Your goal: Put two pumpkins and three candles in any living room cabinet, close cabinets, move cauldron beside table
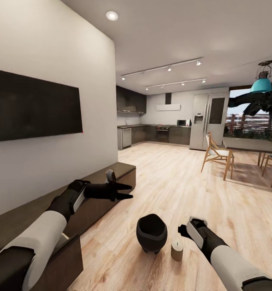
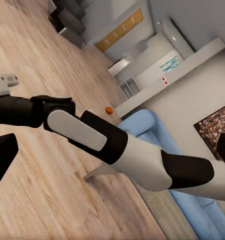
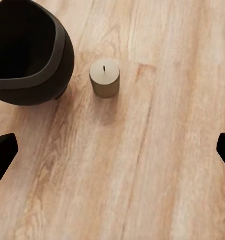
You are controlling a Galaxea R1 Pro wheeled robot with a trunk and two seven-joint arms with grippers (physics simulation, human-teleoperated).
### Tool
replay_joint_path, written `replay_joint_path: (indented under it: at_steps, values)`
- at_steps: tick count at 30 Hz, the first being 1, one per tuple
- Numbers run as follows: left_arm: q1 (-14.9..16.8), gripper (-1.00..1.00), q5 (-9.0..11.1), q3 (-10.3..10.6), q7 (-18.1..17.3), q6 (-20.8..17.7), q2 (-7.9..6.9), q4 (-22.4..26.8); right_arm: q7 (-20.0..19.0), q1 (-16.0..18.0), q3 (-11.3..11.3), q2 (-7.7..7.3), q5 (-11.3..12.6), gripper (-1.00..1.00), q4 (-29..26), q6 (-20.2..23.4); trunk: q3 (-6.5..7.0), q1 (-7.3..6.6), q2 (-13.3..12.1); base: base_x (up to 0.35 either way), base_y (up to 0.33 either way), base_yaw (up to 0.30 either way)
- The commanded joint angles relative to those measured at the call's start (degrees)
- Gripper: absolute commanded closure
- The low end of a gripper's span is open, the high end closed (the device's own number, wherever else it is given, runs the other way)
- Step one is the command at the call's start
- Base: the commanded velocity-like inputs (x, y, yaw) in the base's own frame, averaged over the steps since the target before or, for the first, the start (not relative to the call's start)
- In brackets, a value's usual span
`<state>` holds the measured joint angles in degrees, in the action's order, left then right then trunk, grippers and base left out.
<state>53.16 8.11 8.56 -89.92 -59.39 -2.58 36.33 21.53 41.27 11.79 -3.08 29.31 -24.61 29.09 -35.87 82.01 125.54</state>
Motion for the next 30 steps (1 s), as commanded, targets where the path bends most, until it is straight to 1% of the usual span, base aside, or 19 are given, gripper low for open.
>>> replay_joint_path:
  at_steps: [1,6,8,9,13,15,20,30]
  values:
    - [0.0,-1.0,0.4,0.6,-0.1,-0.6,-0.04,0.1,0.5,0.0,0.9,-0.05,0.6,-1.0,0.2,-0.3,-0.25,0.22,0.4,0.0,0.0,0.0]
    - [0.1,-1.0,0.4,1.4,-0.1,-0.6,0.3,0.3,0.5,0.0,2.1,-0.01,0.5,-1.0,1.0,-2.0,-1.15,1.32,2.5,0.0,0.0,0.0]
    - [0.1,-1.0,0.4,1.6,-0.1,-0.6,0.34,0.3,0.5,0.0,2.5,0.02,-0.3,-1.0,1.2,-3.4,-1.51,1.75,3.3,0.0,0.0,0.0]
    - [0.1,-1.0,0.4,1.7,-0.1,-0.6,0.34,0.2,0.5,0.0,2.5,0.06,-1.4,-1.0,1.3,-4.6,-1.69,1.97,3.7,0.0,0.0,0.0]
    - [0.1,-1.0,0.4,1.8,-0.1,-0.6,0.31,0.2,0.6,0.0,2.6,0.44,-3.6,-1.0,1.9,-6.2,-2.41,2.85,5.3,0.0,0.0,0.0]
    - [0.1,-1.0,0.4,1.8,-0.1,-0.6,0.28,0.1,0.6,0.0,2.6,0.54,-4.0,-1.0,2.0,-6.4,-2.77,3.29,6.1,0.0,0.0,0.0]
    - [0.1,-1.0,0.5,1.8,-0.1,-0.6,0.06,0.1,0.6,0.0,2.5,0.68,-4.5,-1.0,2.3,-6.8,-3.67,4.39,8.1,0.0,0.0,0.0]
    - [0.1,-1.0,0.5,1.7,-0.1,-0.6,-0.05,-0.3,0.6,0.0,2.4,0.7,-4.1,-1.0,2.4,-7.0,-5.46,6.59,12.1,0.0,0.0,0.0]
